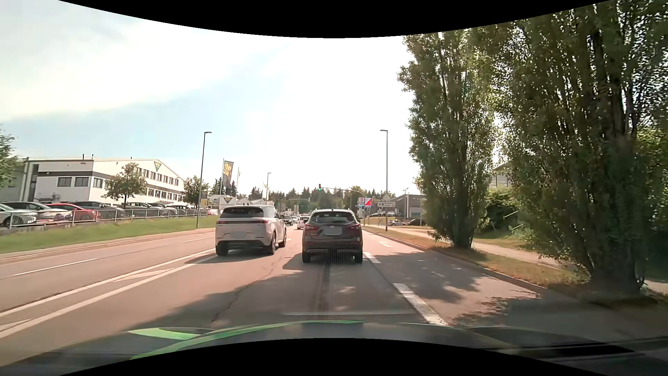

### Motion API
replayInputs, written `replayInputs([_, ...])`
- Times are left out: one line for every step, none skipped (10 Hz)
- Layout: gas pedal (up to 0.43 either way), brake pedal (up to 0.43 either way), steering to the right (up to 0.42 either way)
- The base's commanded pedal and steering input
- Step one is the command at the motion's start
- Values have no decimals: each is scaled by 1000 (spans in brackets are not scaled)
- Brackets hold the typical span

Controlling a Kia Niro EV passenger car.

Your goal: Follow the waypoints while adhering to traffic rules and regulations

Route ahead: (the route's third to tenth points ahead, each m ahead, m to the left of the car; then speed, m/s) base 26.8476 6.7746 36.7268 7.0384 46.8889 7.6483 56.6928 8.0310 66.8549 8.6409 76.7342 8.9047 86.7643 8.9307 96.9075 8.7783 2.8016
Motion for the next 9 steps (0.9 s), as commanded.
replayInputs([350,0,7])
replayInputs([350,0,7])
replayInputs([350,0,7])
replayInputs([350,0,7])
replayInputs([350,0,4])
replayInputs([350,0,1])
replayInputs([350,0,0])
replayInputs([350,0,0])
replayInputs([350,0,0])
